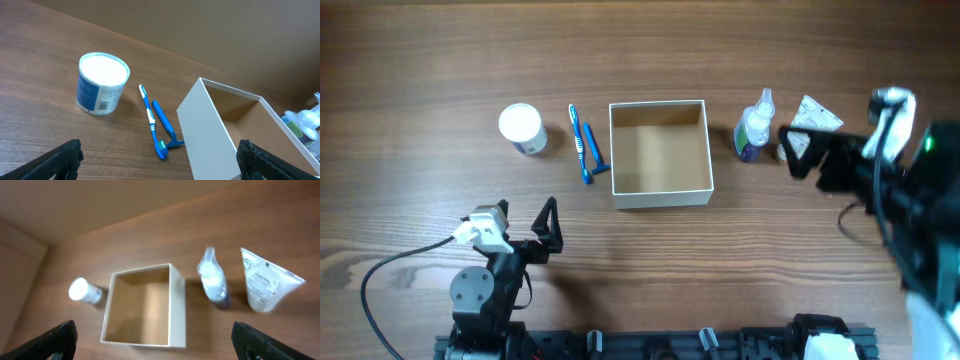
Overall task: Pack container
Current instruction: 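Move the right gripper to the soap bottle and conditioner tube, then grasp the blue soap pump bottle with the right gripper and place it in the box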
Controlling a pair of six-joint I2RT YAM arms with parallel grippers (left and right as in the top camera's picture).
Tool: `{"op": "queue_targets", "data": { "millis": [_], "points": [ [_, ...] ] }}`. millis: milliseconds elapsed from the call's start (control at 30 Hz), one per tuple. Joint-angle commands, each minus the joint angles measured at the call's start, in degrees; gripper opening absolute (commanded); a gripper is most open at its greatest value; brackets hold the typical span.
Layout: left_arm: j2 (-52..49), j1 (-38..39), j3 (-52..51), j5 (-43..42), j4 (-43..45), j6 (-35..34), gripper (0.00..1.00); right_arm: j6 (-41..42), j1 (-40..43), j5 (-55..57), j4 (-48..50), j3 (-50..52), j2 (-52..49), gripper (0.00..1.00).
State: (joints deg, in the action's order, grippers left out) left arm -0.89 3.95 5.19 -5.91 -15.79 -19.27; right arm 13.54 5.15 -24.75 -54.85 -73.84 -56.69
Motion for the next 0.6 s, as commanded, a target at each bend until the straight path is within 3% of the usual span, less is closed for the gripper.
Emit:
{"op": "queue_targets", "data": {
  "millis": [0,200,567],
  "points": [
    [0.4,-0.5,-0.3,0.2,0.2,-0.5,1.0,-6.2,-4.2,7.4,-4.5,-8.8,-8.9,1.0],
    [0.4,-0.5,-0.3,0.2,0.2,-0.5,1.0,-5.0,-13.0,22.6,-6.1,-10.5,-25.5,1.0],
    [0.4,-0.5,-0.3,0.2,0.2,-0.5,1.0,-2.4,-13.0,26.1,-1.7,-10.5,-41.1,0.97]
  ]
}}
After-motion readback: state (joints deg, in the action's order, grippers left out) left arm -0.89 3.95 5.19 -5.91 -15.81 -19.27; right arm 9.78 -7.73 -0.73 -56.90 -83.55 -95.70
